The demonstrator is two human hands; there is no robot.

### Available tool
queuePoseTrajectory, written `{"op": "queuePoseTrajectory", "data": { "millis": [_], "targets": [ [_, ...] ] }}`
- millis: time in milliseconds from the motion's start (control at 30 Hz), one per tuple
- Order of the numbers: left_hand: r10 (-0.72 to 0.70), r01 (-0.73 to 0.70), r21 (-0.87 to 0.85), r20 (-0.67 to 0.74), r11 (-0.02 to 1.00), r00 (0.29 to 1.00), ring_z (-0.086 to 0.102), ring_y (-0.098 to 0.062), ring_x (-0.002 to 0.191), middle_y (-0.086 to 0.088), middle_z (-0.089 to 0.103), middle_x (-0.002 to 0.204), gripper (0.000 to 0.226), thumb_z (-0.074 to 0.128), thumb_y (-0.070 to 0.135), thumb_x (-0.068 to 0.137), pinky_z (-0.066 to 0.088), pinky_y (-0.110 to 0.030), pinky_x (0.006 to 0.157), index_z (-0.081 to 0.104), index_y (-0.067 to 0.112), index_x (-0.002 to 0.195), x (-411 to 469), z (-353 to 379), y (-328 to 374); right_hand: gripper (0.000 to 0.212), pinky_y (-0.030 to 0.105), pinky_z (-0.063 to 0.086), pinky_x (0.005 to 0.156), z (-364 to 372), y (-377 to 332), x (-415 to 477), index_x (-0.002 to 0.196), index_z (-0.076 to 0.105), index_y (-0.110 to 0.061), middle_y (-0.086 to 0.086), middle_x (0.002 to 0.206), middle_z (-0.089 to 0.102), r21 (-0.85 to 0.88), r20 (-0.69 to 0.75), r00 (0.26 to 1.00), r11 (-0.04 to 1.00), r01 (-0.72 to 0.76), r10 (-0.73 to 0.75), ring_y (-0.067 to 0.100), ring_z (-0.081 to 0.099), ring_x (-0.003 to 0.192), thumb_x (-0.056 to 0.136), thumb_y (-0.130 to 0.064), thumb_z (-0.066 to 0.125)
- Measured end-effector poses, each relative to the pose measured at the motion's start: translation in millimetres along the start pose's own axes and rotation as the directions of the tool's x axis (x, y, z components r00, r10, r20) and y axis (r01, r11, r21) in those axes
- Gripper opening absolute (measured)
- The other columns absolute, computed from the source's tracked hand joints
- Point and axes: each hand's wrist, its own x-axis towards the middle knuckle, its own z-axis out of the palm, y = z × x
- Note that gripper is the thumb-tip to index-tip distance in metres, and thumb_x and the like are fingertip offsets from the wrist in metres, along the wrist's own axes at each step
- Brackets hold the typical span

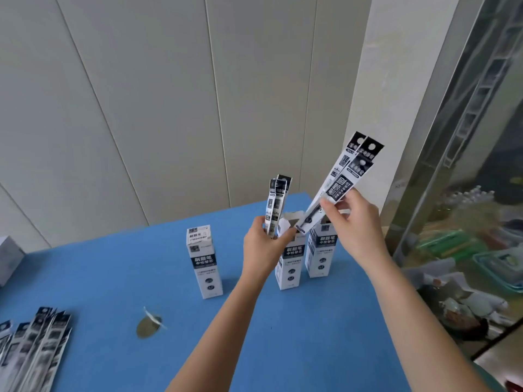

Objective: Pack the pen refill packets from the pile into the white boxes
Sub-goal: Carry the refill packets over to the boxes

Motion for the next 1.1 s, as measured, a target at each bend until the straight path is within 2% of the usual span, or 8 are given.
{"op": "queuePoseTrajectory", "data": {
  "millis": [167,400,533,633,700,800,967,1100],
  "targets": [
    [-0.024,0.024,0.017,0.025,1.000,0.999,0.047,0.003,0.047,0.013,0.049,0.065,0.039,0.071,0.022,0.078,0.034,-0.007,0.043,0.054,0.012,0.112,14.2,11.8,-5.2,0.024,0.044,0.054,0.074,7.6,4.4,19.3,0.093,0.060,-0.009,-0.001,0.082,0.065,-0.019,0.038,0.999,1.000,0.025,-0.024,0.020,0.065,0.078,0.089,-0.033,0.056],
    [-0.017,0.020,0.049,-0.054,0.999,0.998,0.034,-0.006,0.045,0.008,0.043,0.055,0.019,0.063,0.022,0.082,0.030,-0.013,0.043,0.054,0.007,0.078,23.2,22.1,-11.6,0.030,0.043,0.054,0.069,12.6,16.3,38.7,0.087,0.059,-0.003,0.003,0.082,0.068,-0.052,0.192,0.976,0.992,0.111,-0.100,0.022,0.065,0.071,0.088,-0.034,0.057],
    [-0.042,0.041,-0.013,-0.096,0.999,0.994,0.036,-0.012,0.051,0.001,0.048,0.060,0.013,0.053,0.020,0.084,0.034,-0.021,0.049,0.052,0.012,0.074,21.3,29.0,-13.9,0.032,0.035,0.048,0.063,15.4,19.8,46.8,0.080,0.056,-0.003,-0.001,0.076,0.065,-0.073,0.305,0.936,0.976,0.205,-0.174,0.021,0.060,0.065,0.088,-0.035,0.057],
    [-0.088,0.079,-0.082,-0.110,0.993,0.990,0.032,-0.016,0.052,0.000,0.043,0.058,0.019,0.051,0.021,0.085,0.031,-0.029,0.050,0.046,0.014,0.068,22.4,33.0,-16.9,0.034,0.031,0.037,0.055,18.4,22.1,51.2,0.066,0.046,-0.012,-0.009,0.060,0.050,-0.066,0.402,0.894,0.968,0.243,-0.197,0.010,0.046,0.053,0.088,-0.035,0.058],
    [-0.104,0.092,-0.100,-0.125,0.991,0.987,0.030,-0.015,0.050,0.003,0.038,0.055,0.024,0.049,0.017,0.085,0.028,-0.029,0.048,0.040,0.017,0.063,23.5,34.0,-17.6,0.038,0.030,0.034,0.053,21.2,23.4,54.5,0.060,0.040,-0.015,-0.004,0.056,0.047,-0.069,0.452,0.869,0.963,0.260,-0.202,0.013,0.042,0.050,0.087,-0.036,0.059],
    [-0.109,0.093,-0.112,-0.140,0.989,0.984,0.031,-0.014,0.049,0.005,0.039,0.053,0.024,0.048,0.014,0.086,0.028,-0.028,0.048,0.041,0.018,0.063,23.5,33.8,-17.6,0.031,0.038,0.049,0.068,27.1,29.5,60.4,0.077,0.058,-0.008,0.003,0.077,0.065,-0.082,0.503,0.839,0.955,0.286,-0.208,0.025,0.060,0.072,0.086,-0.038,0.060],
    [-0.146,0.122,-0.154,-0.152,0.980,0.978,0.031,-0.011,0.044,0.010,0.040,0.047,0.023,0.049,0.008,0.083,0.027,-0.024,0.044,0.046,0.016,0.062,22.4,33.5,-16.6,0.028,0.039,0.049,0.080,32.6,35.2,61.8,0.090,0.064,-0.012,0.004,0.090,0.069,-0.143,0.631,0.758,0.936,0.320,-0.163,0.023,0.060,0.090,0.085,-0.039,0.059],
    [-0.148,0.118,-0.183,-0.159,0.976,0.976,0.030,-0.011,0.042,0.010,0.039,0.043,0.021,0.048,0.003,0.083,0.027,-0.022,0.041,0.047,0.010,0.063,20.9,33.7,-14.3,0.036,0.033,0.037,0.073,36.1,41.1,60.1,0.062,0.041,-0.020,-0.001,0.074,0.045,-0.262,0.736,0.672,0.882,0.392,-0.080,0.021,0.047,0.085,0.088,-0.041,0.053]
  ]
}}
